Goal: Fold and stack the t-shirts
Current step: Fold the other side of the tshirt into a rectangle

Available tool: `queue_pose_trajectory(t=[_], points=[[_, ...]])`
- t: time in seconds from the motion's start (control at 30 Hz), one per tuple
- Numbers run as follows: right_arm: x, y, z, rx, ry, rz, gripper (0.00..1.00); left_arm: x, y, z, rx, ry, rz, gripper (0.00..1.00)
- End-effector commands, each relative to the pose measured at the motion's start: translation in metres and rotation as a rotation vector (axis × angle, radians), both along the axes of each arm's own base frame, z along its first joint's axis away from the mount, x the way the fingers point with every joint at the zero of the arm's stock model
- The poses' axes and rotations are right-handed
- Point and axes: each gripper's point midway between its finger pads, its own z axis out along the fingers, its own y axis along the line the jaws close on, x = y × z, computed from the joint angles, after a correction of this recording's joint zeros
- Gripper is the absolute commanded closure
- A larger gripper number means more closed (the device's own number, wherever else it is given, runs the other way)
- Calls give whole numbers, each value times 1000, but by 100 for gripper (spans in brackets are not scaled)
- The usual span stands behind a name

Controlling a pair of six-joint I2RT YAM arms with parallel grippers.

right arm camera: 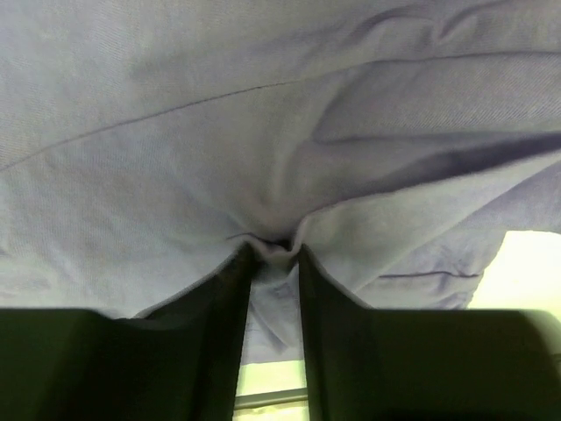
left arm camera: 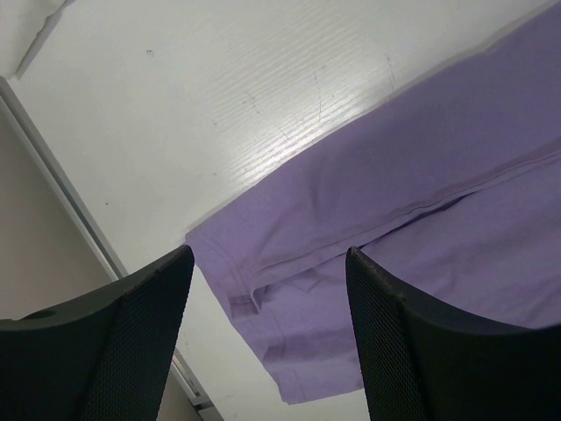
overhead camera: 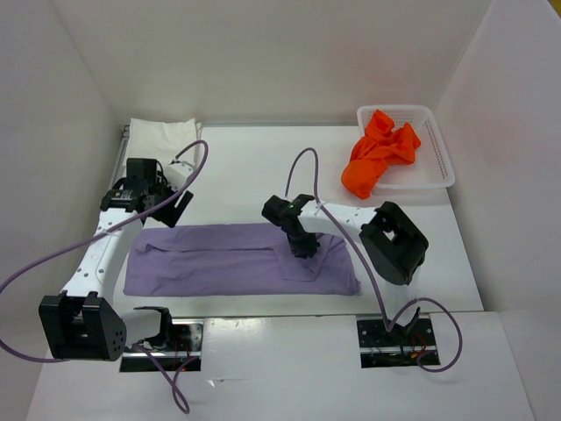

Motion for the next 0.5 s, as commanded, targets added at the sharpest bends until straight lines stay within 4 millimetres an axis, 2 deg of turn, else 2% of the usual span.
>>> queue_pose_trajectory(t=[0.0, 0.13, 0.27, 0.3, 0.37, 0.4, 0.47], points=[[-1, -5, 4, -4, -26, -37, 77, 0, -2, 2, -20, -11, 18, 23], [-8, -12, 5, -6, -24, -62, 98, 0, -2, 2, -20, -11, 18, 23], [-18, -18, 17, 24, -31, -104, 98, -2, -2, -2, -20, -2, 18, 23], [-18, -18, 28, 49, -50, -113, 98, -2, -2, -2, -20, -2, 18, 23], [-26, -21, 31, 72, -41, -141, 98, -2, -2, -2, -20, -2, 18, 23], [-26, -21, 40, 96, -57, -151, 98, 0, -2, -1, -20, -11, 18, 23], [-34, -26, 42, 109, -53, -184, 98, 0, -2, -1, -20, -11, 18, 23]])
